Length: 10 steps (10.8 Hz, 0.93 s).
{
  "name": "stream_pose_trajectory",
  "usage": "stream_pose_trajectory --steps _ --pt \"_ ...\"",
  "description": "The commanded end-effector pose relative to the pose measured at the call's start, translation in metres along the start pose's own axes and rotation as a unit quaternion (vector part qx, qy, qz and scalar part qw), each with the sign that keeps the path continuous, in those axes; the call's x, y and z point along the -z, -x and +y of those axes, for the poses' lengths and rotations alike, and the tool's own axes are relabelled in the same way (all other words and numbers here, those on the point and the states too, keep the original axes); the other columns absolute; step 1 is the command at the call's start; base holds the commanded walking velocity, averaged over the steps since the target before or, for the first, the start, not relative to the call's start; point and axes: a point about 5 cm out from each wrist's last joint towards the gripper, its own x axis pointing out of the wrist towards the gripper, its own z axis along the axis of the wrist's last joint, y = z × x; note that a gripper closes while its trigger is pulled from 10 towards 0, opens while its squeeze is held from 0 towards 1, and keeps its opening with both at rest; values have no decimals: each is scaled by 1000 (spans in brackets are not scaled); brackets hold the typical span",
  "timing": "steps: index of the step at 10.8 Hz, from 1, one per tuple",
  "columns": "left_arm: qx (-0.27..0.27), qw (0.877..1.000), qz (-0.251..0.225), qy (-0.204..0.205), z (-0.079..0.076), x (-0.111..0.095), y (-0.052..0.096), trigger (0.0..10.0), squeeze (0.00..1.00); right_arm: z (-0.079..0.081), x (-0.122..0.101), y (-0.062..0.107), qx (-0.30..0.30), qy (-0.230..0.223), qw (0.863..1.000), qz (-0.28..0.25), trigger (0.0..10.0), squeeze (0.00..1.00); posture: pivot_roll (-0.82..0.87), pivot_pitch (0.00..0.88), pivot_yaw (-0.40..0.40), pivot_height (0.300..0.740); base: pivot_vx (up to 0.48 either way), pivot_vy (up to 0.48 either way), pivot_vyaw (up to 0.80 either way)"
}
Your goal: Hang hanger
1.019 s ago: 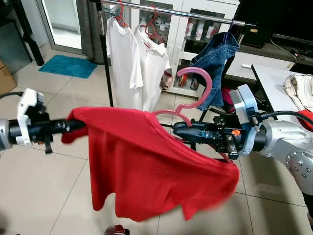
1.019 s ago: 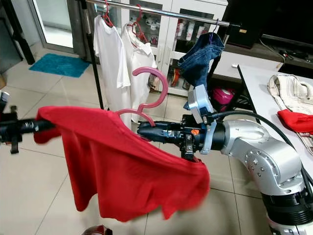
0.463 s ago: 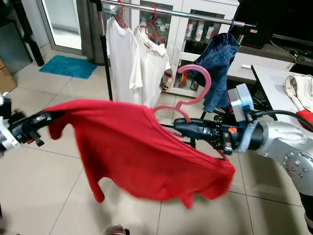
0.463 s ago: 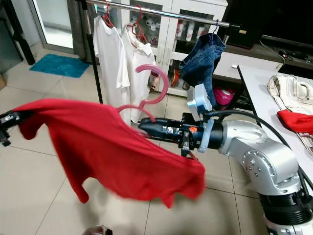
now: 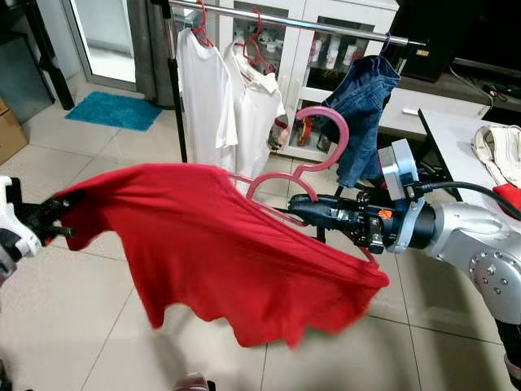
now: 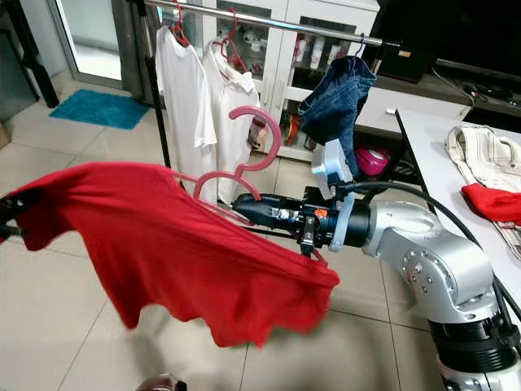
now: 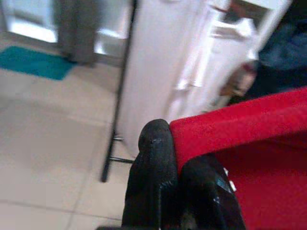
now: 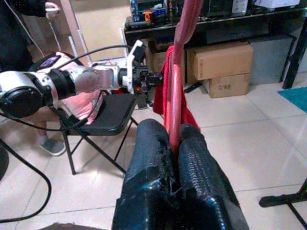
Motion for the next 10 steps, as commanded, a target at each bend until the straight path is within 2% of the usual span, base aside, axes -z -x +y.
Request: stream_pose_trajectory --steps 1,2,3,5,7,8,9,10 --pt "-65 998 -3 13 14 1 6 0 0 -2 -6 7 17 14 1000 -8 10000 0 -16 0 -53 740 0 0 0" --pt "-119 992 -6 39 20 4 7 0 0 -3 -5 7 20 13 1000 -8 10000 0 -16 0 -53 740 0 0 0" --pt "-155 987 -1 44 24 9 9 0 0 -3 -5 7 22 12 1000 -9 10000 0 -16 0 -51 740 0 0 0" --pt "-185 981 12 57 21 18 6 0 0 -4 -5 8 27 12 1000 -9 10000 0 -16 0 -50 740 0 0 0" --pt "-73 997 -30 13 -11 7 -9 0 0 -4 -5 7 27 12 1000 -10 10000 0 -16 0 -51 740 0 0 0" --pt "-31 999 -44 -2 -22 0 -12 10000 0 -5 -5 6 28 13 999 -10 10000 0 -12 0 -58 740 0 0 0" --pt "-1 998 -58 -10 -27 -7 -13 10000 0 -6 -6 6 31 14 999 -10 10000 0 -12 0 -57 740 0 0 0" --pt "33 997 -53 -38 -29 -13 -8 10000 1000 -9 -7 5 46 16 999 -11 10000 0 -10 0 -58 740 0 0 0"
